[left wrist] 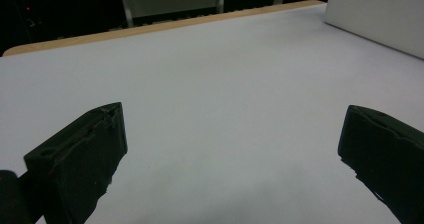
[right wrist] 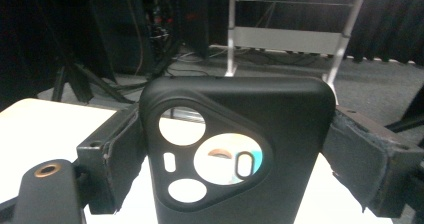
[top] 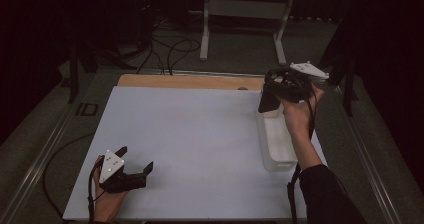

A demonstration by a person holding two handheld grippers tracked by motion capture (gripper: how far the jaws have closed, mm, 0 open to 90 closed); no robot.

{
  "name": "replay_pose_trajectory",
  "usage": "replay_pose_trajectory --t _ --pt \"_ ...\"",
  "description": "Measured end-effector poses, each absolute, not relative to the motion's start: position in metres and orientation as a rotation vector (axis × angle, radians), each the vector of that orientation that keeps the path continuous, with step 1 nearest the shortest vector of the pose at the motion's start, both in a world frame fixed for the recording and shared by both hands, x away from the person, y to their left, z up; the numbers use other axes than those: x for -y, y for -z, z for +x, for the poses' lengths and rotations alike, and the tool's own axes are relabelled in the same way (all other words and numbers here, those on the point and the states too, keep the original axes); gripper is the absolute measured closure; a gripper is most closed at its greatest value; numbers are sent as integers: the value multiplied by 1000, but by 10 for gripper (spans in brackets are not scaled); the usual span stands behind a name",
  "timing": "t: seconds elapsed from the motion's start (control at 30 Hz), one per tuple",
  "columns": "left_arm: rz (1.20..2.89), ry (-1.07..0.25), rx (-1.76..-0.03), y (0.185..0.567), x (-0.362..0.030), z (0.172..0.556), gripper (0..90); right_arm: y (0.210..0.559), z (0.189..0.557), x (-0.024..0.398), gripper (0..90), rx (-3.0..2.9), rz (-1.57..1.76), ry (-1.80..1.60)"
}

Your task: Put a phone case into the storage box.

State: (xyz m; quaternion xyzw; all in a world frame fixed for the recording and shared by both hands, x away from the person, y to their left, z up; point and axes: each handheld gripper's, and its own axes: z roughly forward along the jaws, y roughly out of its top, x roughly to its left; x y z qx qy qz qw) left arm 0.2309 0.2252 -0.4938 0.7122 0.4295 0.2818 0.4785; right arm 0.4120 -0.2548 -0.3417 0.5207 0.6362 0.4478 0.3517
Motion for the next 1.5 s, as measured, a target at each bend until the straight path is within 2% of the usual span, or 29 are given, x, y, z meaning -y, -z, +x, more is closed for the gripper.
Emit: replay_pose_trajectory --t 0.6,1.5 --pt "1734 -686 -1050 494 -226 231 0 356 428 275 139 -1580 1456 -1093" --pt "1720 -682 -1055 494 -228 229 0 388 455 269 136 -1625 1502 -1005"
